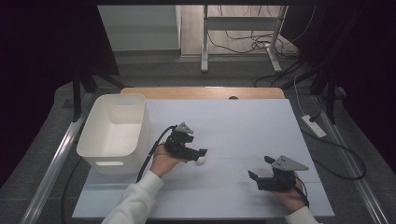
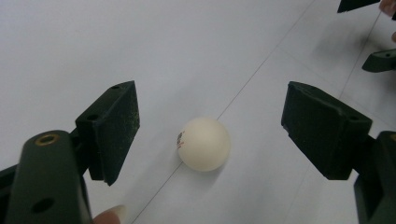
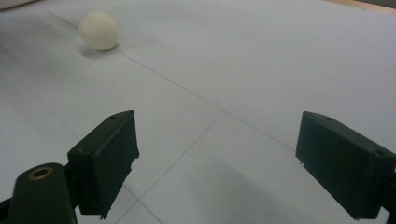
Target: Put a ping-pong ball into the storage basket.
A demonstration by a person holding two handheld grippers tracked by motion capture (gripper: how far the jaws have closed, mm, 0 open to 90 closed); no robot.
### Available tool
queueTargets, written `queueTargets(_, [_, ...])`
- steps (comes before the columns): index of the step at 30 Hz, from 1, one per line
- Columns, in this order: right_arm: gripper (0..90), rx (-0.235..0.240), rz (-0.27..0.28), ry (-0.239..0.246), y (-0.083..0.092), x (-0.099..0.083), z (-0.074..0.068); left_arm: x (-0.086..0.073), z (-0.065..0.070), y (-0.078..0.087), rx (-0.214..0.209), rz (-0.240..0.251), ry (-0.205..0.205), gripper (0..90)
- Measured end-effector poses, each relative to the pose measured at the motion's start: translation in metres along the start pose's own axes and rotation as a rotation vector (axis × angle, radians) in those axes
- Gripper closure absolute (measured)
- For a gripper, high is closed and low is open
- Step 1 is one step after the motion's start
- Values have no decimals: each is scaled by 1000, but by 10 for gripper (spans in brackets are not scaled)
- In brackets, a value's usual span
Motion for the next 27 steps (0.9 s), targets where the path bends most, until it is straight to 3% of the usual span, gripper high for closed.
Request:
queueTargets(6, [129, 3, -3, 2, 0, 0, 0, -2, 2, -6, 6, -23, -14, 195])
queueTargets(21, [129, 6, -10, 3, -1, 0, -1, -8, 1, -18, -2, -60, 1, 188])
queueTargets(27, [129, 8, -14, 6, -1, -1, -1, -10, 3, -24, -1, -88, -15, 188])
Point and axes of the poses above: each handheld gripper's, and its own axes: y roughly backward along the jaws, x roughly out of its top, z roughly to its right, the point moved 1 cm from there along -y, roughly forward along the jaws, and after that the axes turned 13 degrees about x, right-handed, at the moved point
